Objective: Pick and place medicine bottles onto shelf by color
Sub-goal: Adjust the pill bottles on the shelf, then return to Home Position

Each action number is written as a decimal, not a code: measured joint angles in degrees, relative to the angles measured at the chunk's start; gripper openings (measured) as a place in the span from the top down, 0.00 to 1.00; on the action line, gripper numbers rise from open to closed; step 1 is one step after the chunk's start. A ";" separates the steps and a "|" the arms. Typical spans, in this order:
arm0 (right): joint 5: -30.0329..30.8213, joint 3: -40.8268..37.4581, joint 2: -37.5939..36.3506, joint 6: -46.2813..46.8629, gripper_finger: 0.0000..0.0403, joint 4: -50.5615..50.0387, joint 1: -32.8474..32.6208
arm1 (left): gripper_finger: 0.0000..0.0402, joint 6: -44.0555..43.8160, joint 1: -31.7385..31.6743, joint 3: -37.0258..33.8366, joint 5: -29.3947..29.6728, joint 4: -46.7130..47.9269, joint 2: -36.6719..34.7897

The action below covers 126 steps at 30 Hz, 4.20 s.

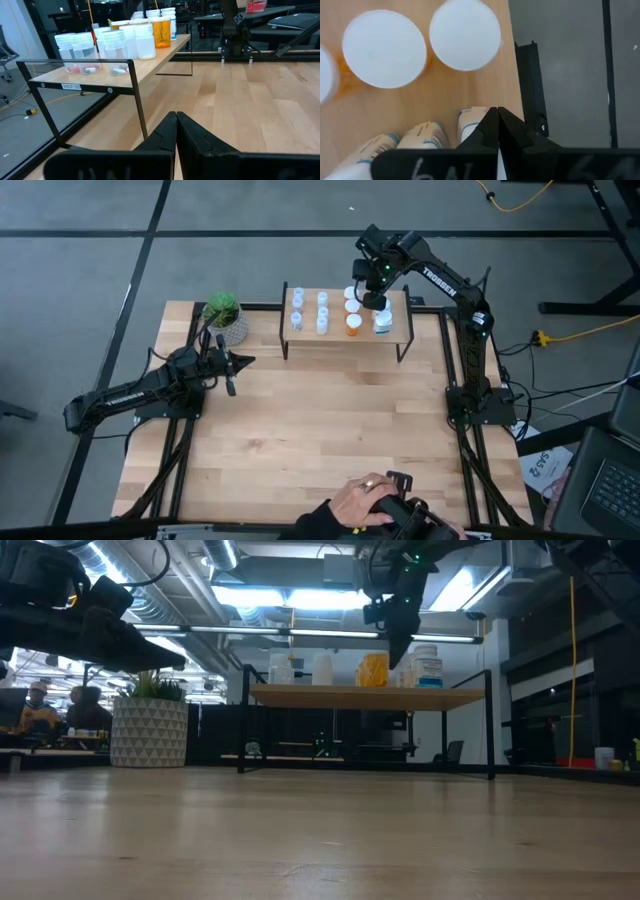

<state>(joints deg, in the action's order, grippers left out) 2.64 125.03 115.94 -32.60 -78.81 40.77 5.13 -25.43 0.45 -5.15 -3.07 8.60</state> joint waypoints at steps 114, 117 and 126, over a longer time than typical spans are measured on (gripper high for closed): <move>-8.29 -124.63 -111.49 44.13 0.96 82.73 -42.84 | 1.00 0.00 0.01 0.02 -0.02 -0.01 0.02; -8.29 -124.63 -111.49 44.13 0.96 82.73 -42.84 | 1.00 0.00 0.02 0.02 -0.01 -0.02 0.02; -8.27 -124.63 -111.49 44.13 0.96 82.75 -42.84 | 1.00 0.00 0.02 0.02 -0.02 -0.01 0.02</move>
<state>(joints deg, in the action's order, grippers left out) -5.63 0.40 4.45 11.53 3.95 -2.07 5.13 -25.41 0.47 -5.17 -3.08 8.62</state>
